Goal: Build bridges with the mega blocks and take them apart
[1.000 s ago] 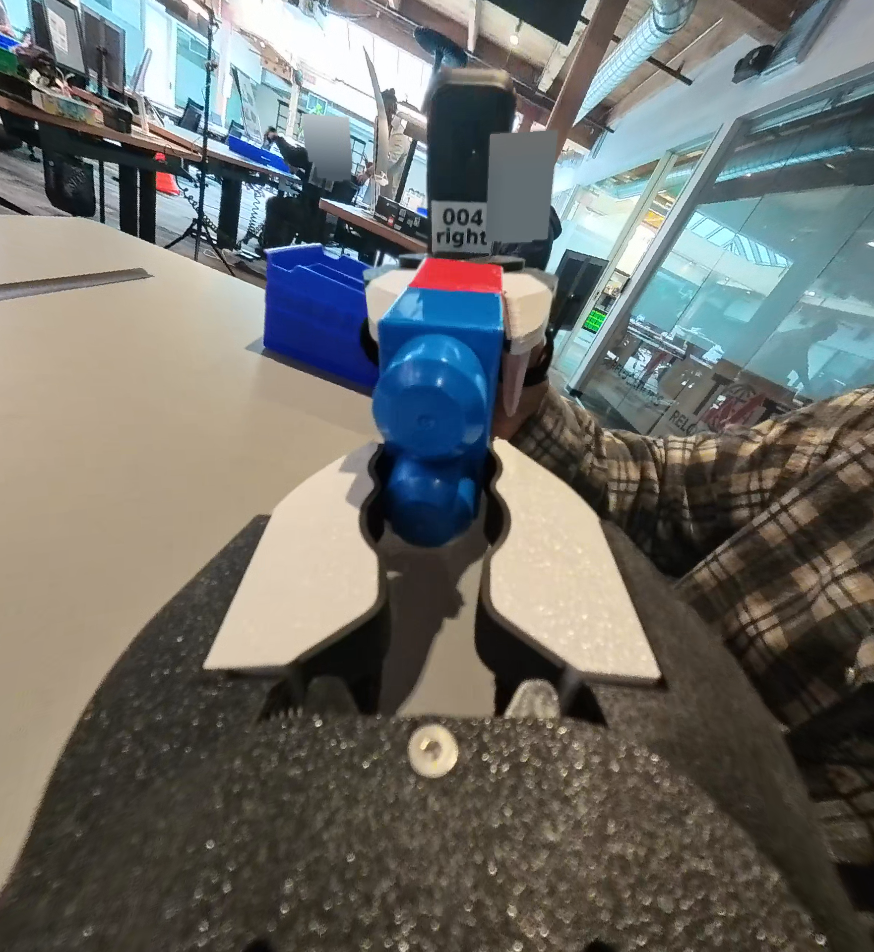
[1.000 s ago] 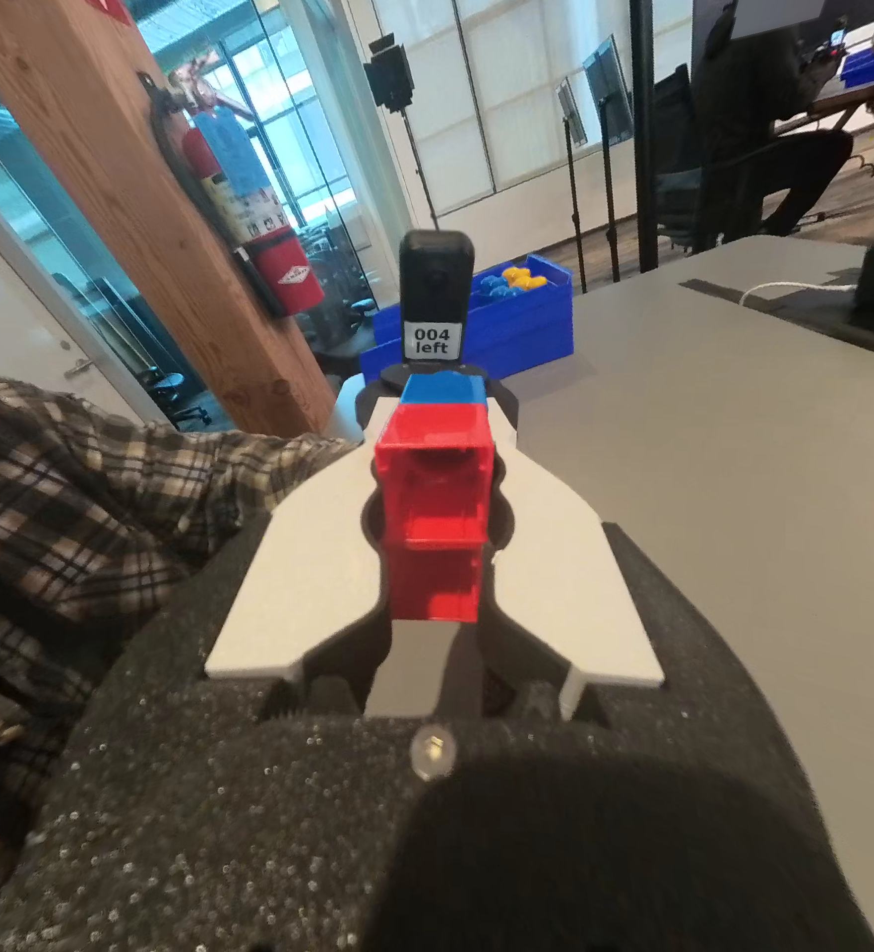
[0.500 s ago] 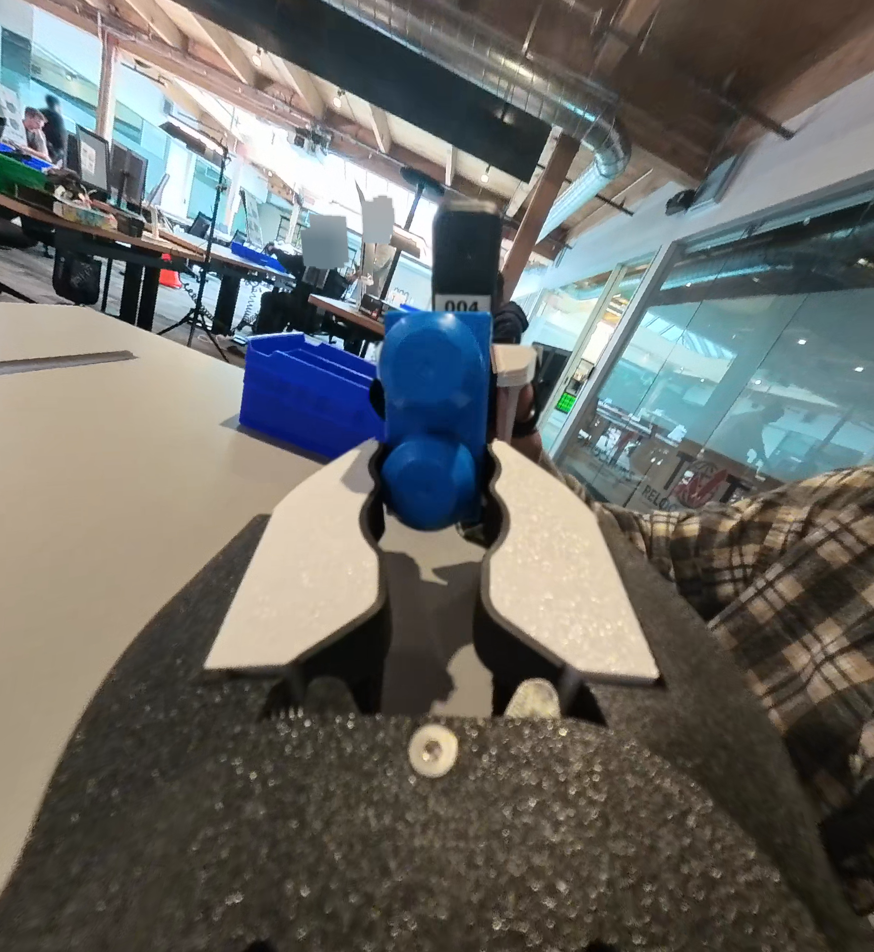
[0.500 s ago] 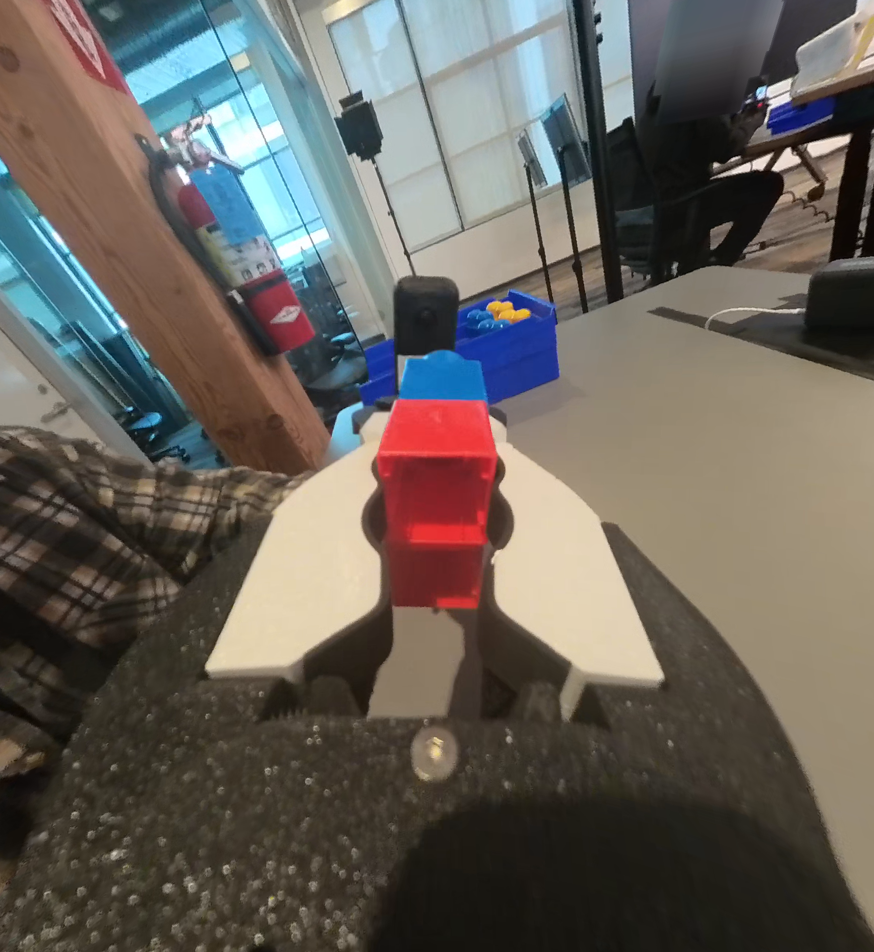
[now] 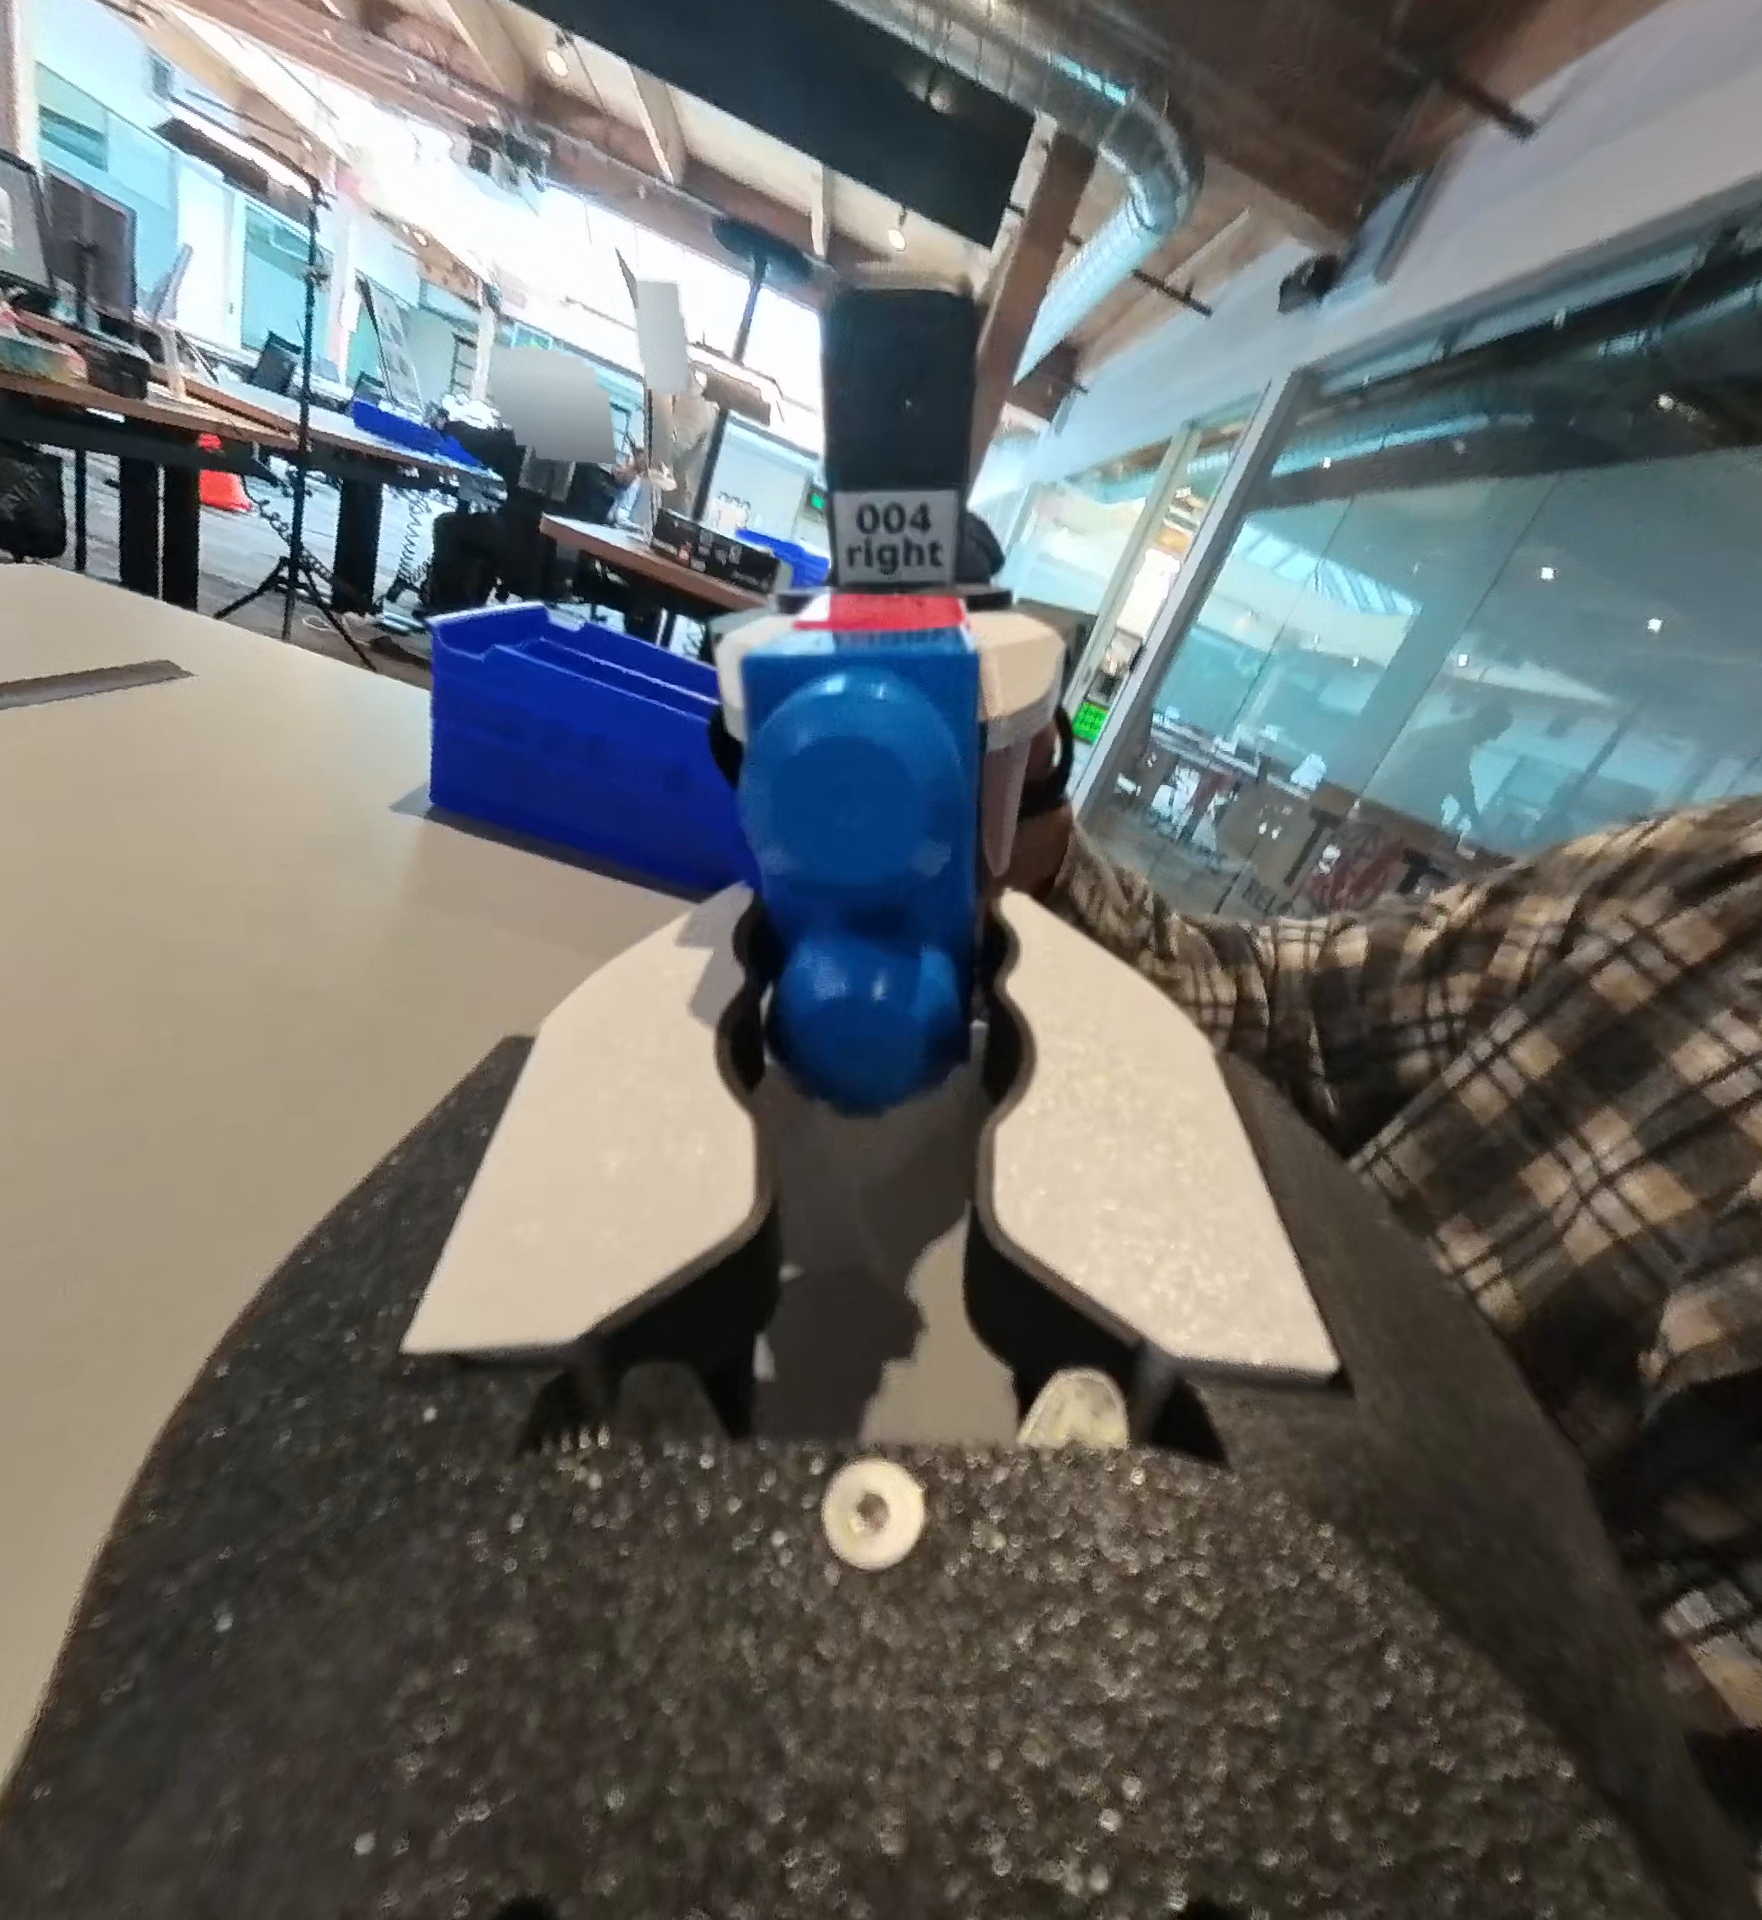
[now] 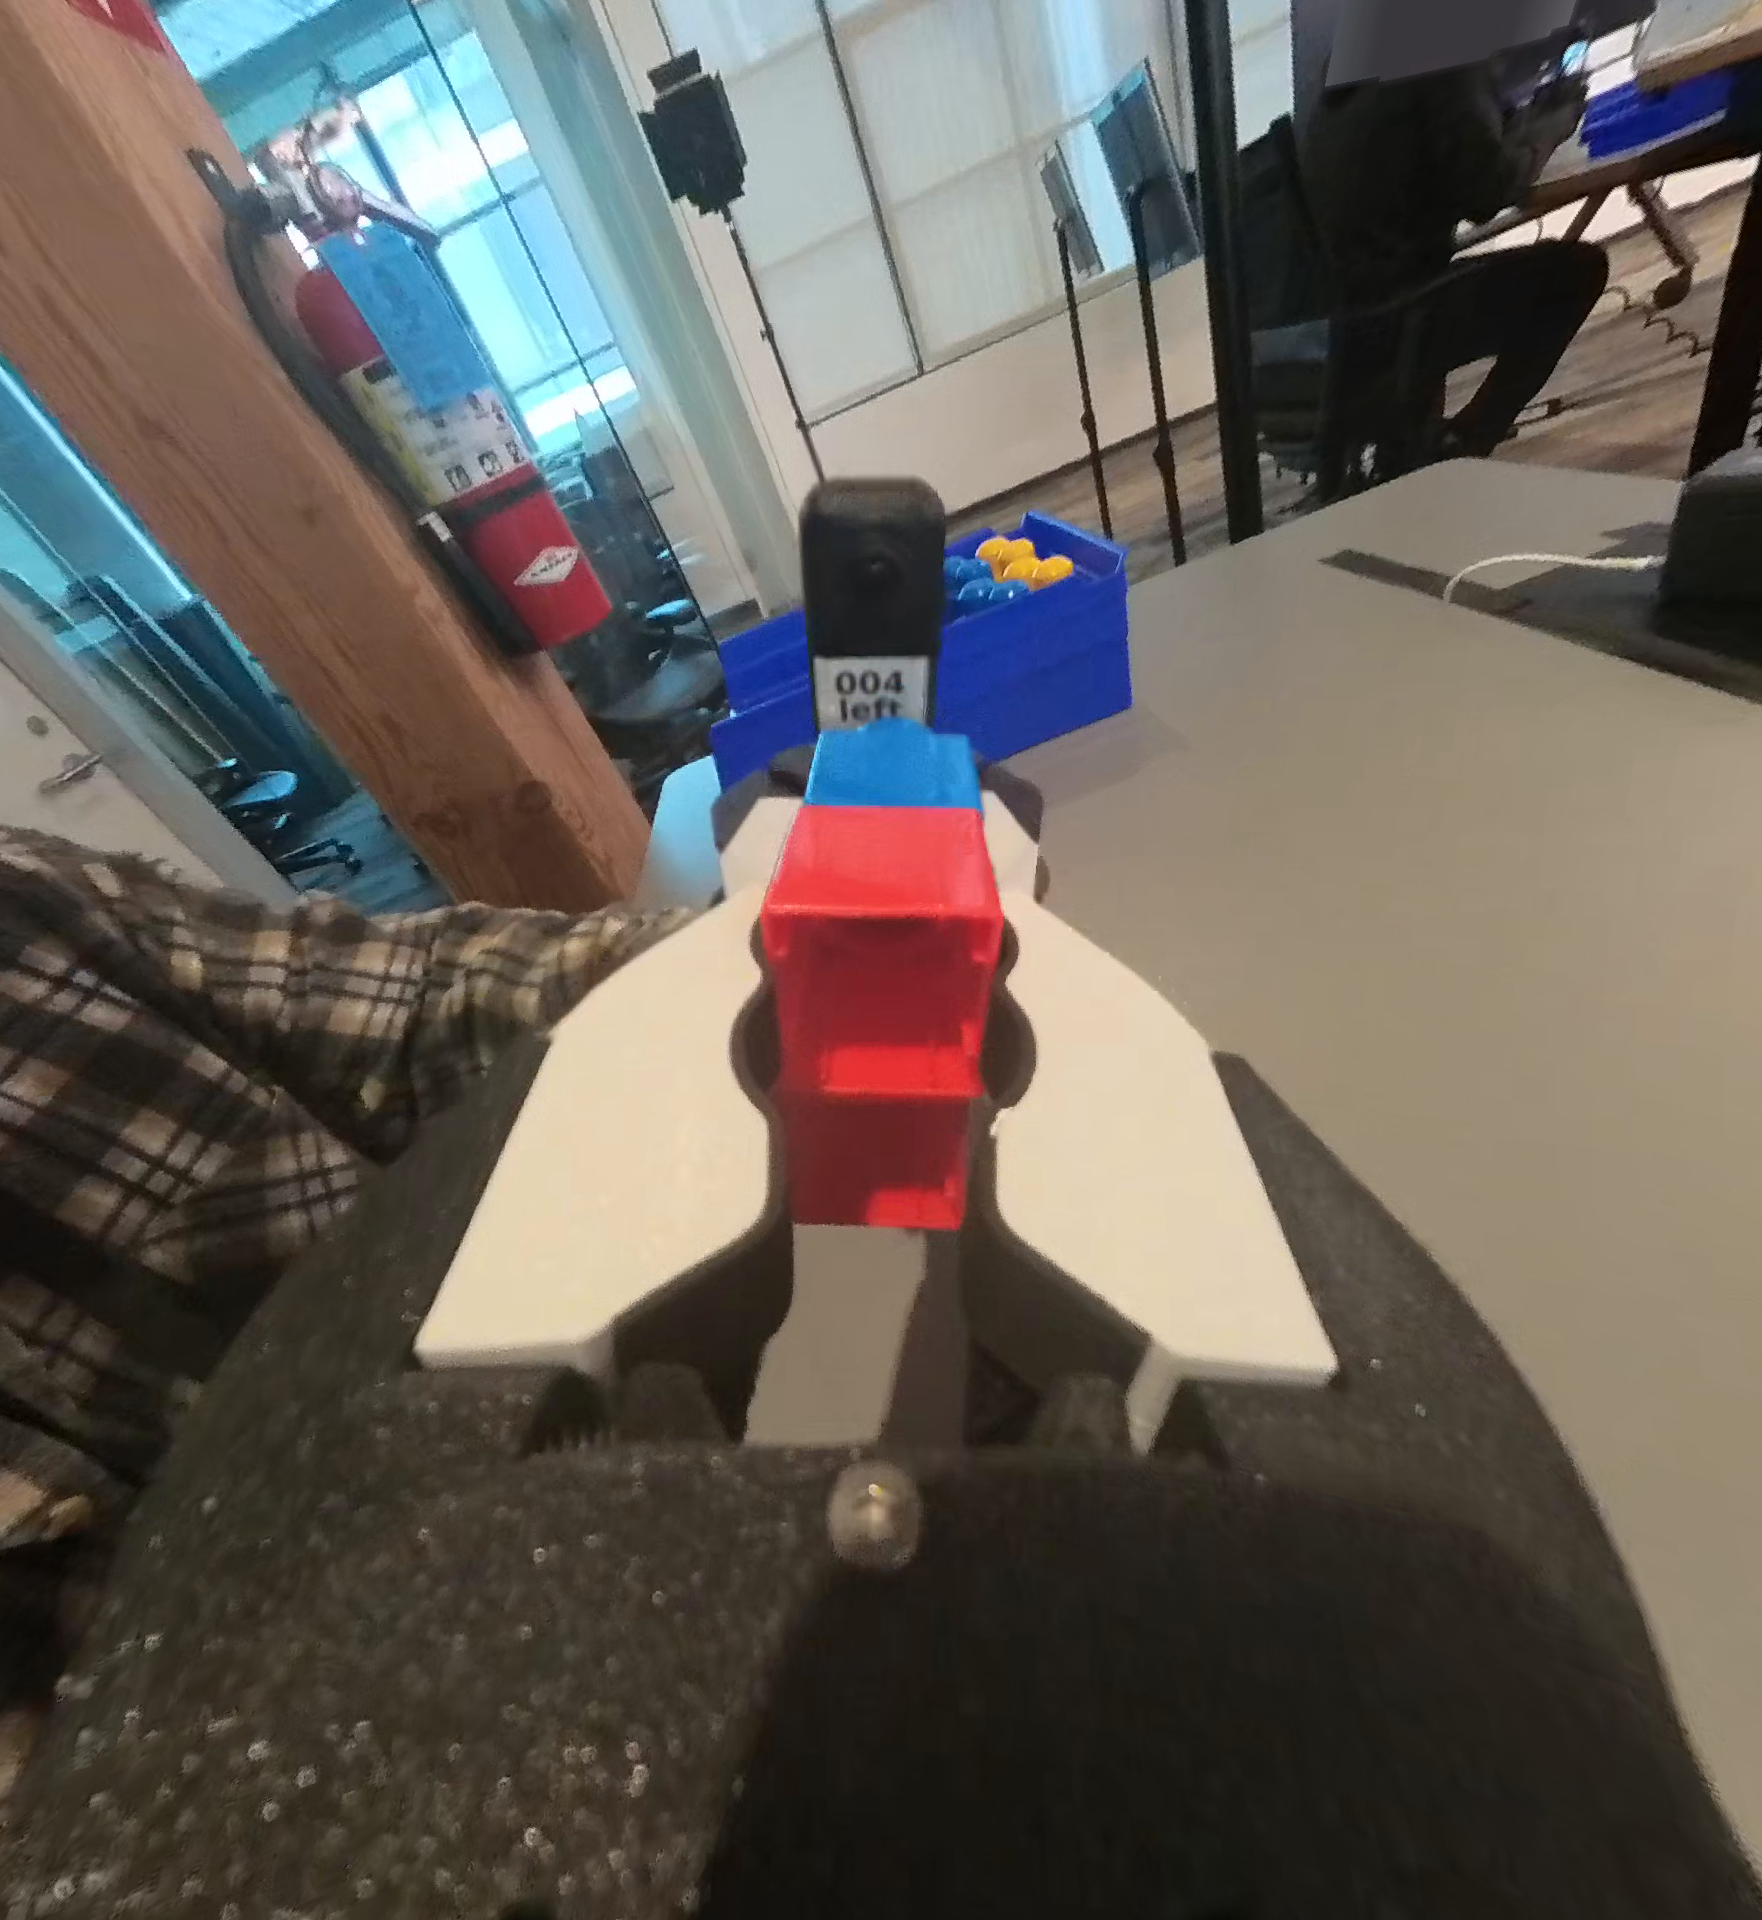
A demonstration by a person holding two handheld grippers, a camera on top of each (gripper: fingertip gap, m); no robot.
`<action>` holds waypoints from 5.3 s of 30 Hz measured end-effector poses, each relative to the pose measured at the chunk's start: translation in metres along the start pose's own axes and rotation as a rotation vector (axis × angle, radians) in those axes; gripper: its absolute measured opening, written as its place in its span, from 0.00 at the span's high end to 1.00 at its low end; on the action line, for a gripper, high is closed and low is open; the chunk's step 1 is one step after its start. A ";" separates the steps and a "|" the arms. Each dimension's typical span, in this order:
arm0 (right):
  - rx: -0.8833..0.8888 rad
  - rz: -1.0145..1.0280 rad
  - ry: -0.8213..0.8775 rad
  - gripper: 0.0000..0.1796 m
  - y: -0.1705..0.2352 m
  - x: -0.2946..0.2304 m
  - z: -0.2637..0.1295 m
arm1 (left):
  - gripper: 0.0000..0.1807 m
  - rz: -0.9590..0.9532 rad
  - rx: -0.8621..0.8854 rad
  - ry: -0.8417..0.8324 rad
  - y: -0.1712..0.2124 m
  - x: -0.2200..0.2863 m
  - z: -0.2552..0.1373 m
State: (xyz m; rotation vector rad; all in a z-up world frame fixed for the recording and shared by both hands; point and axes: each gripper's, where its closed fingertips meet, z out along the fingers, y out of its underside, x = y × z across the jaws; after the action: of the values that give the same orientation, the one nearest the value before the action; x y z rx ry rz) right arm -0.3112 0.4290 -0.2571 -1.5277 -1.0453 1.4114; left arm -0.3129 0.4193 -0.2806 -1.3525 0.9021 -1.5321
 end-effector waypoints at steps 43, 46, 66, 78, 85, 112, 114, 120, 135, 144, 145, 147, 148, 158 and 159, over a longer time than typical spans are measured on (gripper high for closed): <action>0.100 -0.058 0.246 0.61 -0.010 0.019 -0.095 | 0.80 -0.037 0.121 -0.066 -0.006 -0.013 -0.011; 0.073 0.002 0.108 0.61 0.011 0.017 -0.040 | 0.80 -0.029 0.128 -0.066 -0.007 -0.012 -0.012; 0.135 0.070 0.581 0.80 -0.034 0.062 -0.196 | 0.80 0.059 0.210 -0.102 -0.039 -0.008 -0.043; -0.213 0.271 1.292 0.72 0.032 0.169 -0.415 | 0.80 0.133 -0.085 -0.140 0.017 -0.006 0.005; -0.163 -0.046 0.816 0.65 -0.026 0.112 -0.264 | 0.80 0.091 -0.156 -0.144 0.030 -0.013 0.007; -0.608 -0.198 0.135 0.80 0.003 0.004 -0.027 | 0.59 0.147 -0.215 -0.135 0.037 -0.003 0.018; -0.522 -0.204 0.321 0.80 -0.027 0.030 -0.072 | 0.56 0.148 -0.195 -0.139 0.034 -0.003 0.018; -0.359 -0.077 1.080 0.80 -0.070 0.130 -0.308 | 0.52 0.156 -0.230 -0.131 0.041 0.000 0.023; -0.211 0.127 1.338 0.67 -0.010 0.176 -0.437 | 0.57 0.176 -0.324 -0.103 0.062 0.001 0.028; 0.026 -0.272 0.808 0.56 -0.096 0.072 -0.235 | 0.58 0.180 -0.315 -0.111 0.060 0.000 0.027; 0.032 -0.285 0.749 0.56 -0.091 0.062 -0.212 | 0.58 0.178 -0.314 -0.112 0.060 -0.001 0.027; 0.048 -0.286 0.643 0.56 -0.075 0.047 -0.171 | 0.58 0.175 -0.309 -0.115 0.059 -0.002 0.026; 0.061 -0.280 0.599 0.56 -0.065 0.041 -0.153 | 0.58 0.175 -0.308 -0.114 0.058 -0.002 0.025; 0.095 -0.285 0.521 0.61 0.027 0.065 -0.089 | 0.58 0.170 -0.298 -0.132 0.056 -0.007 0.020; 0.094 -0.266 0.498 0.62 0.030 0.064 -0.086 | 0.58 0.172 -0.289 -0.140 0.053 -0.008 0.018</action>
State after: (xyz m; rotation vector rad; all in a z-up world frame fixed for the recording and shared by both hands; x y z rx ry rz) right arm -0.2212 0.4768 -0.3014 -1.5009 -0.8216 0.8254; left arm -0.2870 0.4091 -0.3294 -1.5217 1.1507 -1.1938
